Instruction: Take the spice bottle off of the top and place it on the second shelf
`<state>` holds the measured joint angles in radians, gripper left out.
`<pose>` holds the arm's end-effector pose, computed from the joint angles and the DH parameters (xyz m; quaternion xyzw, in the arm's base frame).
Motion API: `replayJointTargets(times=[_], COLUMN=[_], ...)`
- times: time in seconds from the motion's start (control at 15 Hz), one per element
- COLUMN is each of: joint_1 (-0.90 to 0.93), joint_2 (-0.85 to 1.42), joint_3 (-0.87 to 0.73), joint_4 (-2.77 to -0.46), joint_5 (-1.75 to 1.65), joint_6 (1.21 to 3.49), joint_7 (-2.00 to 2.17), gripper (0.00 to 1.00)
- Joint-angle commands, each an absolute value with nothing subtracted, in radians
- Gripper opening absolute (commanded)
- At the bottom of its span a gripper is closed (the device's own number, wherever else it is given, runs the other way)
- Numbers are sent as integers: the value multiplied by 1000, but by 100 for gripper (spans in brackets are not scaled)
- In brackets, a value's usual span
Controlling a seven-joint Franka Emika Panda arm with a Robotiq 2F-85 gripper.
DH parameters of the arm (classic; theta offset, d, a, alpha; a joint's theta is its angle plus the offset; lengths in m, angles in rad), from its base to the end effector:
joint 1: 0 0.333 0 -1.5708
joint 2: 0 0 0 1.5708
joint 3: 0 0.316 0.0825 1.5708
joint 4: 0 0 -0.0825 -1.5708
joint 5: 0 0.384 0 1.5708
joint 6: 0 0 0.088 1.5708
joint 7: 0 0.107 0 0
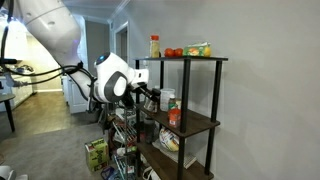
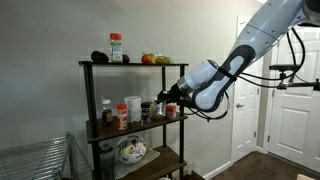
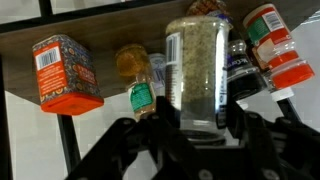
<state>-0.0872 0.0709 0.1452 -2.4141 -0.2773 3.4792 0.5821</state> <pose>0.5357 0.0627 0.4020 -0.8754 0.0962 -0.4548 0.1322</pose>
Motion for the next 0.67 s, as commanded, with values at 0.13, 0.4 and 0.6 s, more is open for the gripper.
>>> replayJointTargets(times=[0.13, 0.4, 0.6], joint_1=[-92, -101, -109], joint_2=[160, 202, 231], joint_3=[150, 141, 135], joint_4=[-2241, -2150, -2112], joint_5=[-256, -260, -262], joint_6=[3464, 3456, 3456], joint_7=[576, 573, 578], gripper=[32, 32, 32])
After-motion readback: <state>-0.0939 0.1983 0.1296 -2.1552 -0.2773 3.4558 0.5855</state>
